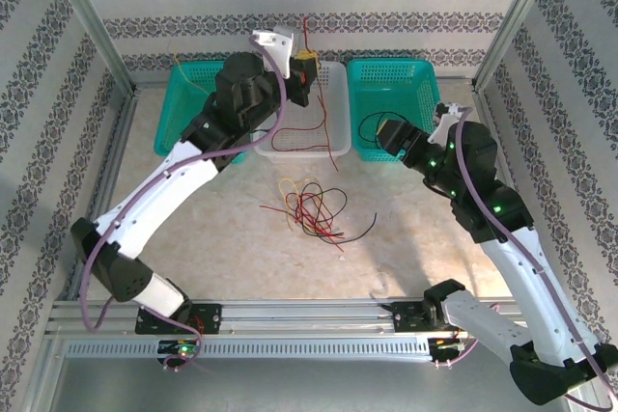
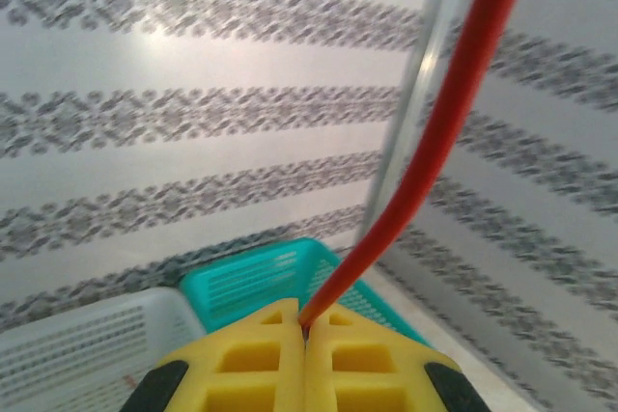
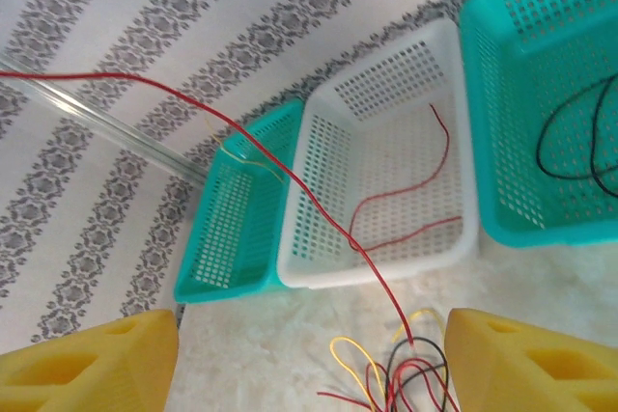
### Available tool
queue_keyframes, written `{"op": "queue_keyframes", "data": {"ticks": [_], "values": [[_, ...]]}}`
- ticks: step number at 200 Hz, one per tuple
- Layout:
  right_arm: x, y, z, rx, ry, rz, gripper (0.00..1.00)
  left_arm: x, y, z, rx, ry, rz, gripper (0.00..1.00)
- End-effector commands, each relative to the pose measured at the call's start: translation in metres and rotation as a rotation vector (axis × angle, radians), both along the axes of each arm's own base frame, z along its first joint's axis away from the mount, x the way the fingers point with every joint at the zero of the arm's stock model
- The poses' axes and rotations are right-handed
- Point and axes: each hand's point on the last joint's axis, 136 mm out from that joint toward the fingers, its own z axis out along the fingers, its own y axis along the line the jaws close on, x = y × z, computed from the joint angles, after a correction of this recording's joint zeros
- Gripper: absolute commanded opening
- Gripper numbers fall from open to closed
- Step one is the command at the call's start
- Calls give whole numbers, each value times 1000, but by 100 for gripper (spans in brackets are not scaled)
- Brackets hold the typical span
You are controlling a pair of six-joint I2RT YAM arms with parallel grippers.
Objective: Untangle the cables
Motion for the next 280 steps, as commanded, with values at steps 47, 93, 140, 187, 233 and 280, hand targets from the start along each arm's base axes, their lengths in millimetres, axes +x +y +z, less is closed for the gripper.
{"op": "queue_keyframes", "data": {"ticks": [47, 93, 140, 187, 233, 280], "values": [[-3, 10, -19, 39, 67, 54, 69, 89, 38, -43, 117, 92, 212, 0], [0, 14, -29, 16, 87, 73, 69, 124, 42, -94, 188, 190, 258, 23], [9, 18, -42, -25, 132, 88, 67, 119, 45, -106, 158, 246, 269, 68], [14, 23, -55, -41, 182, 104, 67, 73, 52, -88, 85, 246, 208, 67], [10, 31, -88, -103, 249, 123, 66, -11, 58, -113, 14, 330, 63, 65], [3, 47, -161, -204, 408, 174, 64, -100, 77, -204, 4, 597, -30, 64]]}}
